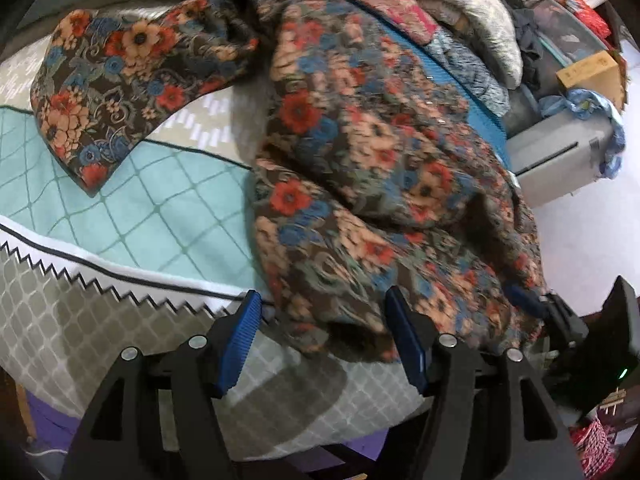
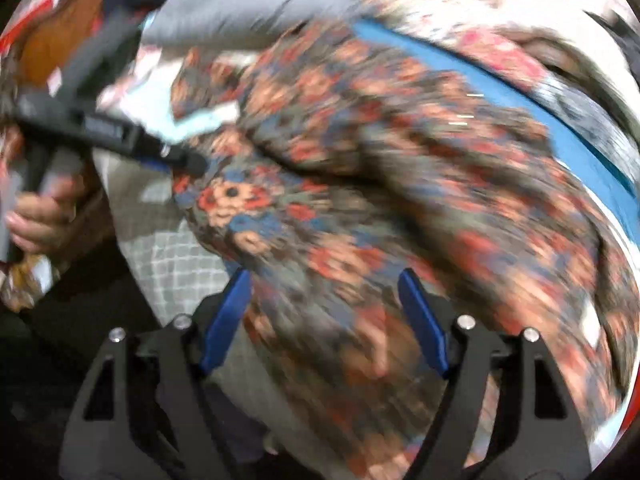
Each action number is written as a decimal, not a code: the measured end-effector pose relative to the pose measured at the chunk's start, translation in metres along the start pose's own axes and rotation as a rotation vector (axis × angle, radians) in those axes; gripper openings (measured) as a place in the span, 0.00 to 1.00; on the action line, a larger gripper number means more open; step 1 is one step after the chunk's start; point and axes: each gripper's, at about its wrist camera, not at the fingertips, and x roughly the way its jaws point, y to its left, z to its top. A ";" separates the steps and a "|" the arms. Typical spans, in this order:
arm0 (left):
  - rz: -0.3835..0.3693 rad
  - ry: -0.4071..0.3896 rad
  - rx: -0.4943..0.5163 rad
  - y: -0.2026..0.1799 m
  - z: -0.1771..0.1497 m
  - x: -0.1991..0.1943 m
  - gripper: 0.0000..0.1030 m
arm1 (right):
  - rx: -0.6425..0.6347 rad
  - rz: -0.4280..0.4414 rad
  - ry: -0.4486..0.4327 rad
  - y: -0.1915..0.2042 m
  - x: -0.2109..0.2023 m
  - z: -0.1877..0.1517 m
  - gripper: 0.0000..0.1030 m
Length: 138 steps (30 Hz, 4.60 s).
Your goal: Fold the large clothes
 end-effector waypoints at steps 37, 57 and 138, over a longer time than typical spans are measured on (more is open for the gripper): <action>0.199 0.089 0.189 -0.002 -0.124 -0.102 0.06 | 0.460 -0.323 0.181 -0.096 -0.132 -0.175 0.24; 0.176 -0.296 -0.232 0.143 0.074 -0.119 0.00 | 0.117 0.211 0.107 0.079 0.050 0.079 0.59; 0.462 -0.073 0.076 -0.050 0.117 -0.020 0.00 | 0.497 -0.724 0.051 -0.286 -0.122 -0.179 0.41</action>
